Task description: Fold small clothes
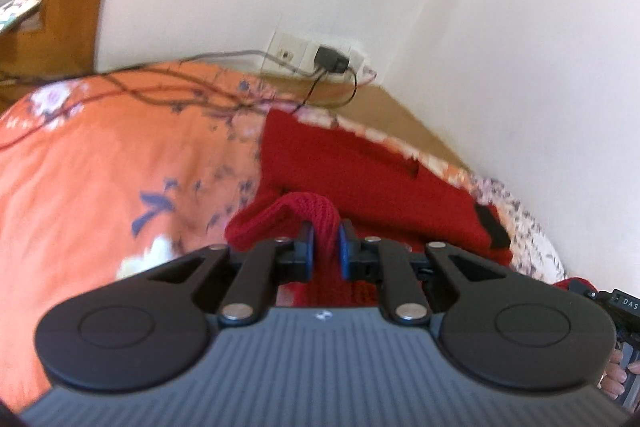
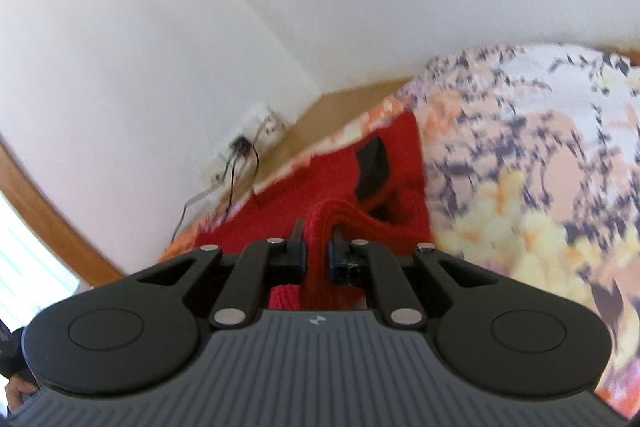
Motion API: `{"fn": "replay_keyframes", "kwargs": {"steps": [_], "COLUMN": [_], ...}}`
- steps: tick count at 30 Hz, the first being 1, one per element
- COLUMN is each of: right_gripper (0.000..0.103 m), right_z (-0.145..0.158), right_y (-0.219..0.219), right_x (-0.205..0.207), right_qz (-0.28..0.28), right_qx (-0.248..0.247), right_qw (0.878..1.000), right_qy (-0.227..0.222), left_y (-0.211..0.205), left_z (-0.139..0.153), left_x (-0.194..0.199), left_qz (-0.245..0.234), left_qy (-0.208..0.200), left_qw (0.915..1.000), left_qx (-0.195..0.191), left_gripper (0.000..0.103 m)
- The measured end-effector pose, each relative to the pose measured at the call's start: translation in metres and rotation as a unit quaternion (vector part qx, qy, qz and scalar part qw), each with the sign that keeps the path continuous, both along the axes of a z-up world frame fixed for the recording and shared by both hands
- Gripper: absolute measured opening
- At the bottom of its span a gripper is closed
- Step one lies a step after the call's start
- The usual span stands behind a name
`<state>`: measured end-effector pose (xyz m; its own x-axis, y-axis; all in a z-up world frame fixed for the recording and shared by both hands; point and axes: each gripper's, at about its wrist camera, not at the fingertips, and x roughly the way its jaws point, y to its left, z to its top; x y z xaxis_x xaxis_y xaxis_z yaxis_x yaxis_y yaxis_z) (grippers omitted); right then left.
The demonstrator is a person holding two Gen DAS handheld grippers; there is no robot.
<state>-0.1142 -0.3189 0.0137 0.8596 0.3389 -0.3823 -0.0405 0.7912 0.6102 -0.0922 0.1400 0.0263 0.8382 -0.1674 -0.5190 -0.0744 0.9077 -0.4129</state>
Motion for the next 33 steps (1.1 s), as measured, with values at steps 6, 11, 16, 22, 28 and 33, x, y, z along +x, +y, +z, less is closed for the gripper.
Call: {"fn": "replay_keyframes", "kwargs": {"steps": [6, 11, 16, 22, 28, 33], "right_gripper": [0.009, 0.009, 0.009, 0.009, 0.009, 0.009], "right_z": [0.017, 0.027, 0.037, 0.04, 0.032, 0.018], "right_y": [0.006, 0.012, 0.017, 0.023, 0.035, 0.04], "right_x": [0.034, 0.06, 0.086, 0.121, 0.162, 0.195], "right_qz": [-0.021, -0.049, -0.082, -0.111, -0.108, -0.108], "right_qx": [-0.001, -0.006, -0.012, -0.041, -0.085, -0.106], "right_qw": [0.999, 0.998, 0.995, 0.992, 0.99, 0.988], "right_qy": [-0.026, -0.042, -0.053, -0.047, -0.031, -0.015], "left_y": [0.01, 0.019, 0.019, 0.021, 0.018, 0.013], "left_z": [0.015, 0.023, 0.028, 0.027, 0.009, -0.011], "left_x": [0.033, 0.064, 0.099, 0.14, 0.176, 0.199], "left_qz": [0.009, 0.01, 0.004, 0.018, 0.023, 0.039], "left_qy": [-0.035, -0.058, -0.069, -0.072, -0.048, -0.026], "left_qw": [0.9994, 0.9983, 0.9974, 0.9966, 0.9976, 0.9967], "left_qx": [-0.001, 0.007, 0.019, 0.035, 0.045, 0.067], "left_gripper": [0.014, 0.014, 0.014, 0.014, 0.014, 0.014]}}
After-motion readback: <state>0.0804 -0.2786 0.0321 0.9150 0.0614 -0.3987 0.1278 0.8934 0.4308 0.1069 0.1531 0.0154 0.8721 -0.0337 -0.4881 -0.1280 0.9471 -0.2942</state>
